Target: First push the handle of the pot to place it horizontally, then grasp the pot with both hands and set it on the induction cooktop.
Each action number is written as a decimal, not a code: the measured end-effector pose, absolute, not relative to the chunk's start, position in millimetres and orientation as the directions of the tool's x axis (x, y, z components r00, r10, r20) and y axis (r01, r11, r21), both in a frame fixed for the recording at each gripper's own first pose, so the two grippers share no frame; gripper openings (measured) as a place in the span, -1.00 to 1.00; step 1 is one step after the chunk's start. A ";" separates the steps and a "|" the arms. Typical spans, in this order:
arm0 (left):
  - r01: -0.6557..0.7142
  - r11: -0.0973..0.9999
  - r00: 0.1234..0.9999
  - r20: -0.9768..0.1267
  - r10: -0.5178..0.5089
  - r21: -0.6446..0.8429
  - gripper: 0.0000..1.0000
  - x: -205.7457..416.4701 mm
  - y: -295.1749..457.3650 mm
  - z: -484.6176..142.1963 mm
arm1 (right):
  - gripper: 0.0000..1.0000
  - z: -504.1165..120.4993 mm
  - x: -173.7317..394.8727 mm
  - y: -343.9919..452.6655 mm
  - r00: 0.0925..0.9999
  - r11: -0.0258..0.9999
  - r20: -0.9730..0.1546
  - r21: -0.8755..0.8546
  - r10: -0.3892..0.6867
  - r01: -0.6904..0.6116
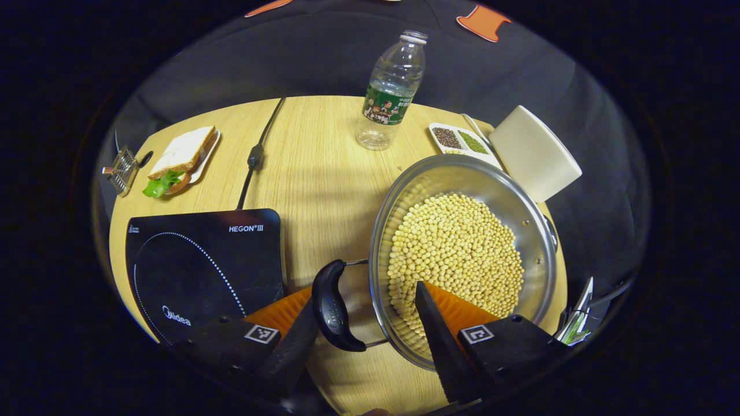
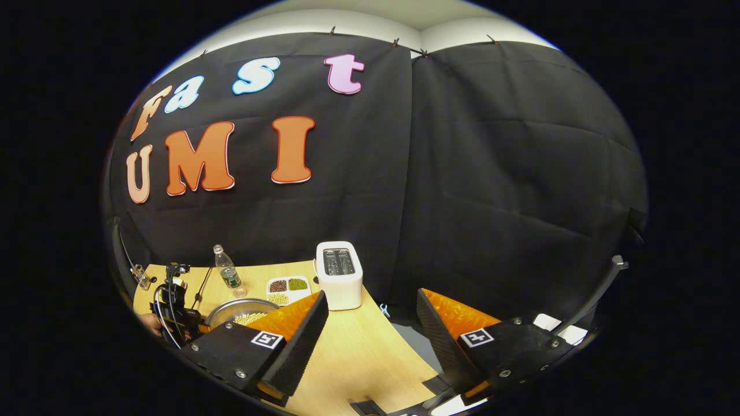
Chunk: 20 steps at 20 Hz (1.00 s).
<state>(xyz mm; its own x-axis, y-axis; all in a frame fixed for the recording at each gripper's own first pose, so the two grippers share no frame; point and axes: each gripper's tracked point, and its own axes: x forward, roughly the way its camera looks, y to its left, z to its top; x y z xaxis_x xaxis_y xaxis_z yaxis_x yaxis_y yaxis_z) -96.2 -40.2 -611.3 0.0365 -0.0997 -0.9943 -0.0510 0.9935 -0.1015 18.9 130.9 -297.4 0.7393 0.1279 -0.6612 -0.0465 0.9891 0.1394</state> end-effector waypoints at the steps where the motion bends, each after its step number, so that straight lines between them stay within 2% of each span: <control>1: -0.052 0.995 0.037 -0.996 -0.081 -0.083 0.97 -96.9 -40.2 -612.7 | 0.92 -310.4 20.4 135.5 0.729 0.986 -0.669 0.155 0.145 -0.054; 8: -0.095 0.995 0.073 -0.997 -0.013 -0.020 0.97 -94.9 -38.3 -611.0 | 0.91 -417.6 28.4 229.3 0.591 0.938 -0.730 0.302 0.344 -0.173; 11: -0.108 0.994 0.098 -0.995 0.000 -0.011 0.96 -91.6 -37.7 -607.6 | 0.91 -463.3 19.6 274.1 0.486 0.906 -0.765 0.358 0.423 -0.226; 16: -0.122 0.992 0.132 -0.991 0.009 -0.008 0.95 -90.1 -36.8 -611.7 | 0.91 -521.1 2.7 323.3 0.350 0.877 -0.813 0.366 0.464 -0.312; 19: -0.129 0.992 0.147 -0.989 0.026 0.007 0.97 -90.5 -32.7 -615.4 | 0.91 -537.4 1.0 341.6 0.304 0.862 -0.826 0.367 0.474 -0.348; 20: -0.127 0.992 0.157 -0.987 0.035 0.015 0.88 -88.5 -31.2 -616.0 | 0.90 -542.7 -0.9 345.6 0.290 0.862 -0.833 0.363 0.470 -0.353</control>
